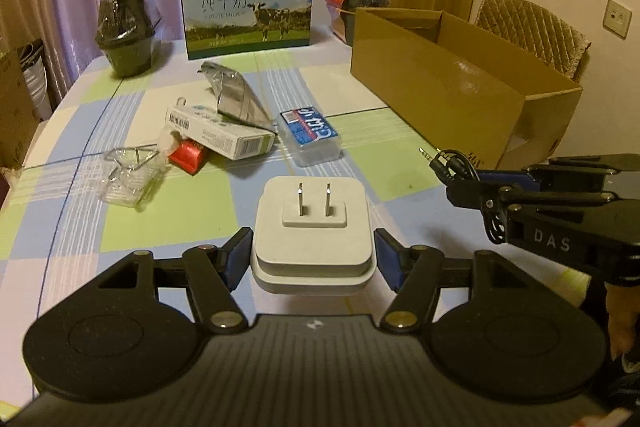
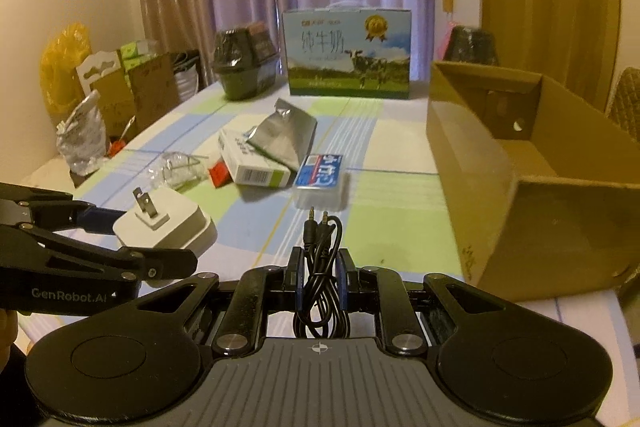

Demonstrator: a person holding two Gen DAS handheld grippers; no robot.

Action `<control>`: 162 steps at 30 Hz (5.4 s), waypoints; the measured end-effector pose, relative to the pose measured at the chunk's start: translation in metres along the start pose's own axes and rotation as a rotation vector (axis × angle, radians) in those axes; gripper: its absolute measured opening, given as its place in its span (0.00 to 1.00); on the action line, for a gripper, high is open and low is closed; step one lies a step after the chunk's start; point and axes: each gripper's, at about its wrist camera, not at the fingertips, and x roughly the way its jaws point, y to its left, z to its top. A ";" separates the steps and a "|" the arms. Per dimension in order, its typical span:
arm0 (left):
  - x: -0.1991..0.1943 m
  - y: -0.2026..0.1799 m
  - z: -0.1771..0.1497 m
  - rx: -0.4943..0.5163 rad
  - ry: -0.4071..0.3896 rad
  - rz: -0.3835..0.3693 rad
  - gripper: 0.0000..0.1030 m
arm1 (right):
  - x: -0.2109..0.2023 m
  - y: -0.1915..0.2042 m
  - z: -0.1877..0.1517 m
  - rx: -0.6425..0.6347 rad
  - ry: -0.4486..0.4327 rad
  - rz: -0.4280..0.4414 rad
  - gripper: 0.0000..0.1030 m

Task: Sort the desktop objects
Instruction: 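Lift the adapter and cable and carry them toward the cardboard box, then open the left tool to drop the adapter into the cardboard box while the right tool lowers the cable, then move both open tools back over the remaining table items, then grasp the clear plastic tray with the left tool while the right tool grasps the floss box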

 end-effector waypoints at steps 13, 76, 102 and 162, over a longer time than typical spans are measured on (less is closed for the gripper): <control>-0.025 -0.029 0.019 0.031 -0.034 -0.012 0.58 | -0.039 -0.018 0.016 0.061 -0.052 -0.018 0.12; 0.107 -0.136 0.164 0.043 -0.079 -0.186 0.59 | -0.008 -0.231 0.097 0.162 -0.055 -0.173 0.12; 0.030 -0.071 0.095 -0.021 -0.062 -0.100 0.65 | -0.075 -0.154 0.107 0.195 -0.193 -0.079 0.52; 0.108 0.184 0.043 0.017 0.035 0.157 0.99 | 0.152 -0.011 0.048 0.013 0.088 0.084 0.92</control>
